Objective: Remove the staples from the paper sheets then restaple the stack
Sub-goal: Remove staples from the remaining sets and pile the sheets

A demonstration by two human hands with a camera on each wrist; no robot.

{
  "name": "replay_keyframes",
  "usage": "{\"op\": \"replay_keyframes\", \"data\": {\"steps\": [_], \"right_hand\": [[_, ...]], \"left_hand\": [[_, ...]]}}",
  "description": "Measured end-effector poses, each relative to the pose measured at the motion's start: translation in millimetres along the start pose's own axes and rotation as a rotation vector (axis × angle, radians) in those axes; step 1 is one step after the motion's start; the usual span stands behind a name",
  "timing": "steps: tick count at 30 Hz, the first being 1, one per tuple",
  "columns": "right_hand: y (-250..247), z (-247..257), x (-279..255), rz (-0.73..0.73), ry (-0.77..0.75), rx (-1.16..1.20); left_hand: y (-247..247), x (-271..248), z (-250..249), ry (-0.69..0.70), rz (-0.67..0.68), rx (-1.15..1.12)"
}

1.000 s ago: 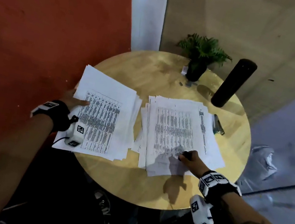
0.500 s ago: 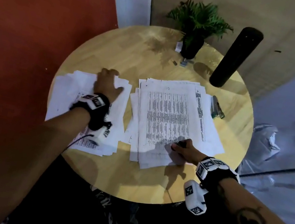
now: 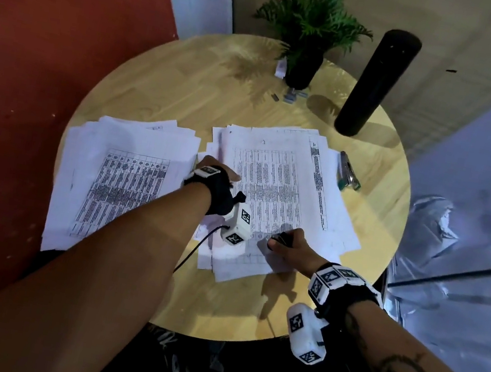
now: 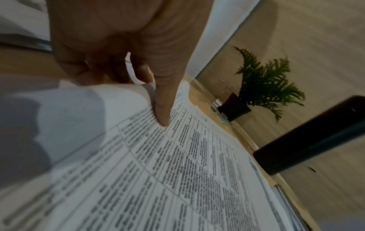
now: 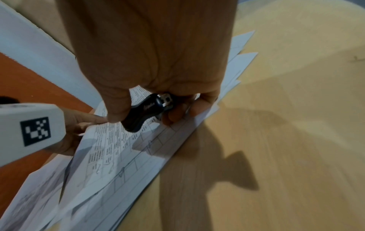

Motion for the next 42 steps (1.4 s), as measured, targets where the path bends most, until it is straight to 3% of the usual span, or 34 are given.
{"op": "replay_keyframes", "data": {"steps": [3, 5, 8, 11, 13, 17, 21, 24, 27, 29, 33, 36, 42], "right_hand": [[1, -7, 7, 0.055, 0.036, 0.016], [-1, 5, -9, 0.032, 0.037, 0.036], [-1, 23, -35, 0.017, 0.089, 0.052], [2, 33, -42, 0.114, 0.014, -0.028], [1, 35, -46, 0.06, 0.031, -0.002], [-2, 38, -51, 0.047, 0.012, -0.027], [-3, 32, -46, 0.041, 0.0, 0.029], [-3, 21, -37, -0.054, 0.01, 0.119], [-8, 21, -33, -0.058, 0.055, 0.157], [-18, 35, -41, -0.094, 0.0, 0.228], [-63, 72, -60, -0.337, -0.14, 0.486], [-102, 107, -79, -0.385, -0.254, 0.622], [-142, 152, -123, -0.045, -0.501, 0.687]], "left_hand": [[-6, 4, -6, -0.007, -0.067, -0.096], [-10, 8, -5, 0.017, -0.145, -0.204], [-12, 7, -1, 0.016, -0.156, -0.224], [-6, 8, 3, 0.032, 0.047, -0.19], [-2, -1, 4, 0.009, 0.142, -0.243], [-2, -5, 8, 0.021, 0.124, -0.239], [1, -12, 13, 0.2, 0.083, -0.418], [1, -28, 12, 0.358, 0.024, -0.465], [-6, -41, 8, 0.437, -0.015, -0.519], [-12, -45, 4, 0.485, -0.04, -0.552], [-34, -57, -3, 0.581, -0.072, -0.57], [-54, -68, -8, 0.627, -0.064, -0.583], [-90, -89, -16, 0.714, -0.013, -0.603]]}}
Point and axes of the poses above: each hand's wrist, its own x-axis towards the middle knuckle, its own y-axis out of the palm, z = x × y, the point moved 2 cm from there along x, towards the middle knuckle, and after that the axes turned 8 degrees about y, right-handed, at the moved point
